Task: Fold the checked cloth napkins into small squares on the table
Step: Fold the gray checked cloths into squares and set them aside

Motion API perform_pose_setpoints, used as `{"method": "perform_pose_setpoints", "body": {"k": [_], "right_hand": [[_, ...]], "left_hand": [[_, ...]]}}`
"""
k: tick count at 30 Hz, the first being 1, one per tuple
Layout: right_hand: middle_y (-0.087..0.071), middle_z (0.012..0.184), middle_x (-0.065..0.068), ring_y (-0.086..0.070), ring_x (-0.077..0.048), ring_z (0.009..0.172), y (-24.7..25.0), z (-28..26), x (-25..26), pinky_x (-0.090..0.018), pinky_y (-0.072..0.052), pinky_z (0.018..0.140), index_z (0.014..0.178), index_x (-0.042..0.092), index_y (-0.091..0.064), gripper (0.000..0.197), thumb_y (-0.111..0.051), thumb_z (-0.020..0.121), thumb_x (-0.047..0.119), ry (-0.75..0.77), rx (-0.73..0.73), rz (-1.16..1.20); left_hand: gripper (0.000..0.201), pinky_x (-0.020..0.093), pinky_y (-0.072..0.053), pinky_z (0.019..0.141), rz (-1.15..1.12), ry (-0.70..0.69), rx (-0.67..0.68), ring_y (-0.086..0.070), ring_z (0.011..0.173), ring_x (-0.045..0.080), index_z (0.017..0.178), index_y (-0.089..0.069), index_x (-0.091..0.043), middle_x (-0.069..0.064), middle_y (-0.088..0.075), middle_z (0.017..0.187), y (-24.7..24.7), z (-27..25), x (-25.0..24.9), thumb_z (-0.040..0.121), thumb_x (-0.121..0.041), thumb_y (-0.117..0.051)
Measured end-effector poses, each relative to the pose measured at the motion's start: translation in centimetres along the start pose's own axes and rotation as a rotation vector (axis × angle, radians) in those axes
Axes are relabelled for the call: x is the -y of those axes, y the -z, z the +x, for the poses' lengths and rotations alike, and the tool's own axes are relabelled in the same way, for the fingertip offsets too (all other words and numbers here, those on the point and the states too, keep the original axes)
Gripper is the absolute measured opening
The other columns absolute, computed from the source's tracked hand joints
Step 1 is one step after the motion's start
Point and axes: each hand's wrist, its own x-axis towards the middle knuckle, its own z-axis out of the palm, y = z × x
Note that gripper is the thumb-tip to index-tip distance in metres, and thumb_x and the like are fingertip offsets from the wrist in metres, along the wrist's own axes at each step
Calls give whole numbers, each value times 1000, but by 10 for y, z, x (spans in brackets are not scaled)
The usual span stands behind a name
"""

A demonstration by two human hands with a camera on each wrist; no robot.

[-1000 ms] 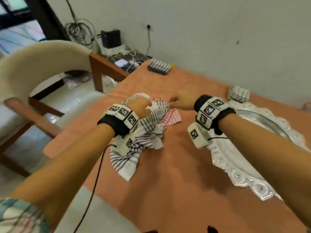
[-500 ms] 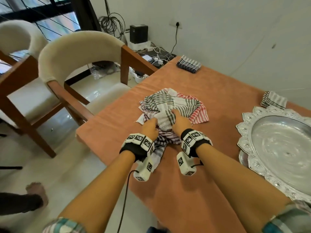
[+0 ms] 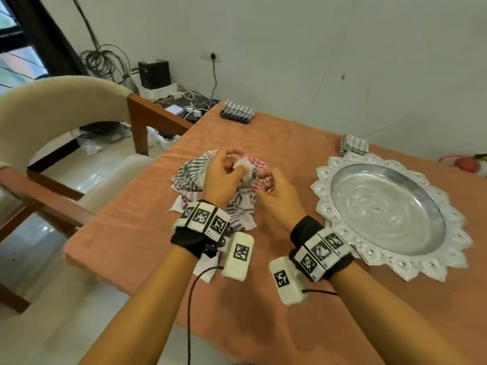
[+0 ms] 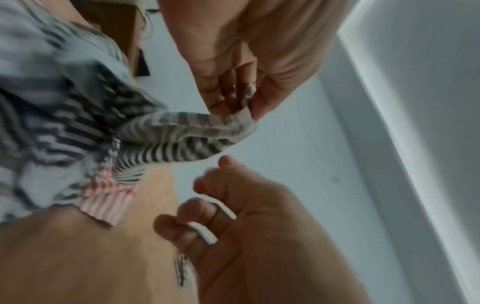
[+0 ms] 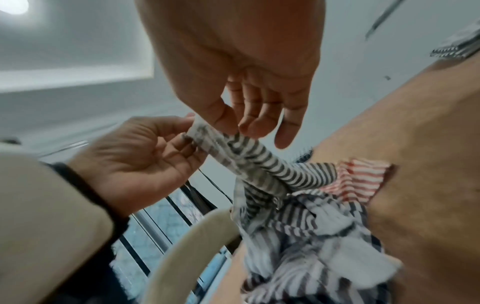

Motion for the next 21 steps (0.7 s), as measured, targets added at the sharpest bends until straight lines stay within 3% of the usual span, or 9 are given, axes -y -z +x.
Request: {"method": "perform_pose_setpoints", "body": {"k": [2, 4, 7, 12, 13, 15, 17, 19, 21], "right_hand": [[-59, 89, 1, -54, -15, 75, 19, -23, 12, -29, -46, 69, 111, 14, -48, 29, -61, 85, 12, 40, 8, 44], [-58, 91, 6, -56, -13, 79, 31, -42, 21, -28, -47, 70, 107, 18, -48, 28, -64, 84, 19, 80, -29, 50], [-59, 89, 0, -57, -13, 76, 56, -73, 29, -31, -49, 68, 97, 20, -48, 21, -64, 84, 22, 148, -225, 48], [-56, 79, 10, -54, -9, 67, 112, -129, 24, -16, -45, 57, 93, 22, -49, 13, -61, 86, 21, 242, -531, 124], [-53, 73, 12, -51, -8, 64, 122, -140, 22, -15, -42, 56, 87, 25, -49, 9, -56, 87, 20, 256, -568, 125], [-46, 65, 14, -44, -4, 60, 149, -169, 15, -14, -36, 56, 76, 31, -45, 20, -49, 88, 16, 274, -631, 144], [-52, 69, 9, -46, -5, 62, 181, -207, 10, -20, -40, 58, 77, 28, -50, 21, -45, 90, 12, 299, -643, 214], [-57, 75, -4, -52, -24, 66, 210, -240, 6, -35, -46, 60, 84, 25, -56, 18, -45, 93, 14, 299, -664, 287], [-54, 75, -22, -47, -36, 60, 242, -274, -2, -43, -43, 54, 88, 19, -55, 12, -46, 95, 18, 254, -699, 377]], "left_hand": [[30, 23, -54, 63, -90, -39, 69, -62, 69, 8, 83, -60, -22, 1, -63, 78, -16, -12, -32, 85, 7, -54], [29, 22, -56, 70, -114, -99, 142, -63, 75, 6, 81, -63, -20, -2, -65, 82, -30, -26, -59, 87, 6, -52], [36, 23, -56, 80, -86, -203, 278, -65, 87, 8, 86, -66, -20, -5, -66, 91, -51, -54, -94, 87, 10, -46], [45, 12, -52, 74, -5, -397, 484, -66, 86, -2, 98, -64, -21, -10, -65, 95, -93, -110, -127, 85, 16, -43], [43, 12, -52, 77, 26, -465, 497, -66, 90, -1, 103, -62, -21, -11, -65, 97, -103, -121, -131, 85, 14, -45], [37, 18, -53, 84, 81, -618, 524, -65, 96, 4, 109, -60, -19, -8, -65, 102, -131, -149, -141, 86, 7, -48], [31, 23, -55, 83, 94, -758, 529, -66, 93, 9, 109, -59, -16, -6, -65, 99, -161, -179, -151, 87, 3, -53], [24, 26, -56, 79, 81, -834, 506, -66, 87, 11, 104, -59, -16, -7, -63, 94, -190, -203, -159, 87, 0, -55], [20, 30, -56, 78, 53, -842, 504, -64, 85, 15, 99, -58, -18, -4, -63, 91, -223, -227, -165, 87, -2, -54]]}}
